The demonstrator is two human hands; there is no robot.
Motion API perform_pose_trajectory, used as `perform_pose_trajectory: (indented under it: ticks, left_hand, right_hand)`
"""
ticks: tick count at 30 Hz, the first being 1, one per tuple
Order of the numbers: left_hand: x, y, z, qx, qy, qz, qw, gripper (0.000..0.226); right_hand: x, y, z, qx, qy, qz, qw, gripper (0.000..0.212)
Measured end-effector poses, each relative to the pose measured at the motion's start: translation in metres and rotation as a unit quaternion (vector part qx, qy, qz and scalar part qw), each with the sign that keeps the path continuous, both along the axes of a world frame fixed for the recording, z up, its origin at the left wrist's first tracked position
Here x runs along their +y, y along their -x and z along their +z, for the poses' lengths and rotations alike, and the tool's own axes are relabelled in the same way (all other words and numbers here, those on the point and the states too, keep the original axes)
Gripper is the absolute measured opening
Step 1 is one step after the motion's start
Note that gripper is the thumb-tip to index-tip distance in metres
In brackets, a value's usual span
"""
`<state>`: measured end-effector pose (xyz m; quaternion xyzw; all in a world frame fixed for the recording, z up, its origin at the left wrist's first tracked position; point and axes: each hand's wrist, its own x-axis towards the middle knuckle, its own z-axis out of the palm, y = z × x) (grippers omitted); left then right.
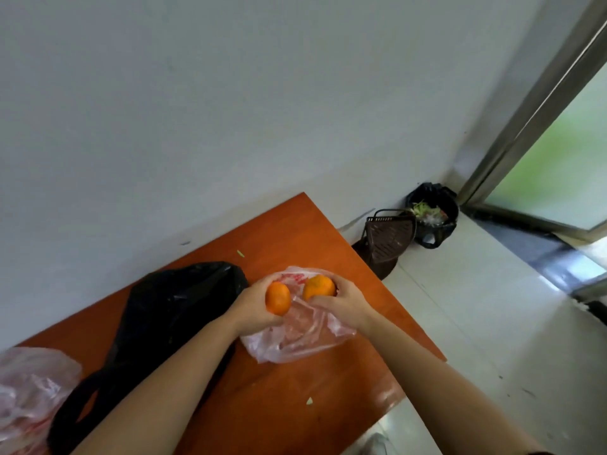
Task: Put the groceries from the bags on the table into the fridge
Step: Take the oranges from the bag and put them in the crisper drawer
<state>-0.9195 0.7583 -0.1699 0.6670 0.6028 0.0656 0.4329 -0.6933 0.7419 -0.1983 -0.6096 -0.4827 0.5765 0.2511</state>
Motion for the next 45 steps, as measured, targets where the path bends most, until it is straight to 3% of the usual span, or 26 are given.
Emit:
perform_pose_trajectory:
  ticks: [9,16,23,29,34,40,45]
  left_hand:
    - [-0.015,0.017,0.072,-0.015,-0.045,0.13,0.99,0.088]
    - [-0.026,0.022,0.096,-0.035,-0.076,0.12,0.989,0.08]
    - [-0.011,0.018,0.119,-0.014,-0.235,0.032,0.971,0.081]
    - [-0.015,-0.057,0.149,-0.082,-0.365,-0.044,0.926,0.07]
    - [-0.063,-0.164,0.195,-0.16,-0.438,-0.167,0.869,0.062]
    - [-0.199,-0.297,0.253,-0.28,-0.465,-0.284,0.791,0.067]
    - [-0.347,-0.396,0.267,-0.338,-0.482,-0.362,0.723,0.066]
  right_hand:
    - [0.022,-0.001,0.042,-0.05,-0.081,0.044,0.994,0.072]
    - [0.002,0.013,0.062,-0.063,-0.124,0.042,0.989,0.075]
    - [-0.029,0.013,0.107,-0.174,-0.231,-0.025,0.957,0.076]
    - [-0.098,-0.048,0.151,-0.274,-0.338,-0.223,0.872,0.073]
    - [-0.204,-0.131,0.205,-0.364,-0.344,-0.349,0.792,0.073]
    - [-0.382,-0.218,0.258,-0.417,-0.342,-0.486,0.688,0.068]
    - [-0.553,-0.275,0.276,-0.447,-0.328,-0.567,0.61,0.063]
